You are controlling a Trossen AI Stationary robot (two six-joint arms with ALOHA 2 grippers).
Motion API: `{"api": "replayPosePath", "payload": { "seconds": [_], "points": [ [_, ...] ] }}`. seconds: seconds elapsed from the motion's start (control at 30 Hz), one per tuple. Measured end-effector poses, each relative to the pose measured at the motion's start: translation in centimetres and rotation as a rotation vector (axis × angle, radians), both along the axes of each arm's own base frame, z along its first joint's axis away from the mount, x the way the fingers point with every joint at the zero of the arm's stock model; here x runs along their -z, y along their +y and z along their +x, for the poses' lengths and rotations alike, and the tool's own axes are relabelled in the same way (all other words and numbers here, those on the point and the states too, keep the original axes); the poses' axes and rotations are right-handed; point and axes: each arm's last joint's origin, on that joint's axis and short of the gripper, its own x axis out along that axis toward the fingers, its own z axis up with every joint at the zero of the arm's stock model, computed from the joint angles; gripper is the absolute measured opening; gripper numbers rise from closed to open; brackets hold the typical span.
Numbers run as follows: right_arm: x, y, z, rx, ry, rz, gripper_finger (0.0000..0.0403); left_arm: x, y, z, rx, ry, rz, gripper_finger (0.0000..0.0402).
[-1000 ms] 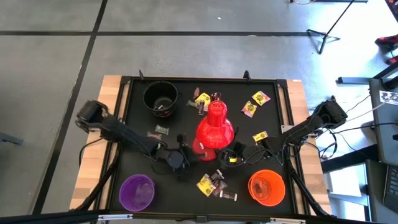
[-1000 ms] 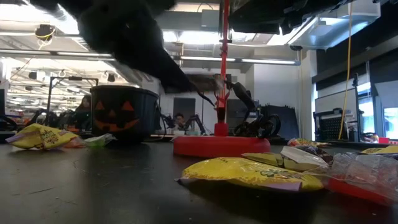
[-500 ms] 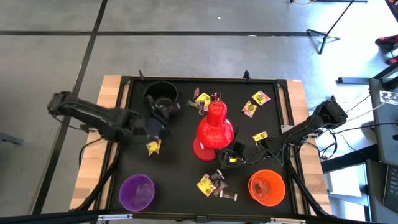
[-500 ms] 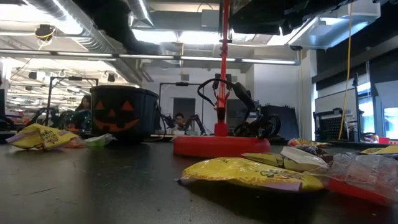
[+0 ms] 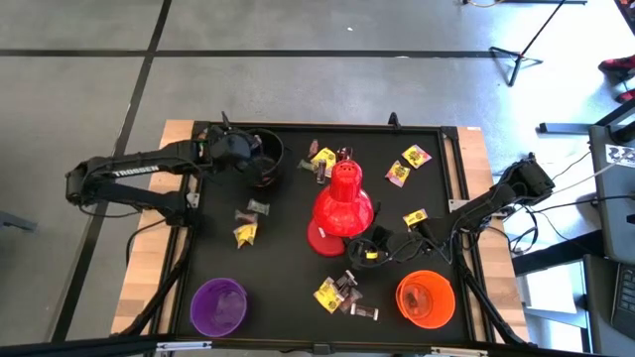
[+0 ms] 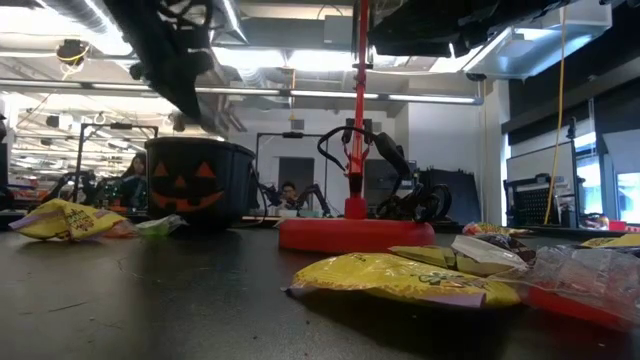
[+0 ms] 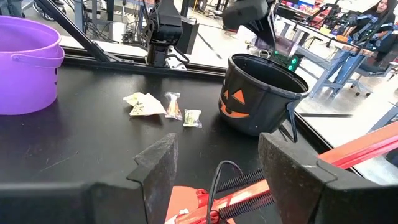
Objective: Organize candy in baskets
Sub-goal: Put the brown chocolate bar into the black bucket, then put the yellow candy into the violet bucket
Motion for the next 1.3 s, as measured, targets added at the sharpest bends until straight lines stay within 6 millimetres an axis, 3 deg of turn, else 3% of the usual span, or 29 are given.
{"api": "replayPosePath", "payload": {
  "seconds": [0.17,0.3,0.57,0.77,1.03,1.3],
  "points": [
    [-0.2,0.1,-0.2,-0.008,0.001,-0.004,0.0225,-0.1,0.5,-0.4,-0.015,0.011,0.010,0.0141],
    [-1.0,0.2,-1.0,-0.001,0.005,-0.013,0.0225,-1.0,0.0,-0.7,0.050,-0.043,0.014,0.0160],
    [-2.4,0.4,-4.2,0.007,0.073,0.008,0.0225,-4.7,-4.0,-1.0,0.420,-0.343,0.072,0.0162],
    [-2.4,0.0,-6.3,-0.012,0.163,0.129,0.0225,-5.8,-7.0,-1.1,0.609,-0.498,0.123,0.0162],
    [-0.2,-1.1,-8.6,0.098,0.425,0.348,0.0225,-2.3,-10.0,-0.2,0.804,-0.699,0.204,0.0163],
    [1.7,-2.8,-11.9,0.450,0.698,0.539,0.0224,2.9,-10.5,-0.3,0.829,-0.821,0.205,0.0163]
  ]
}}
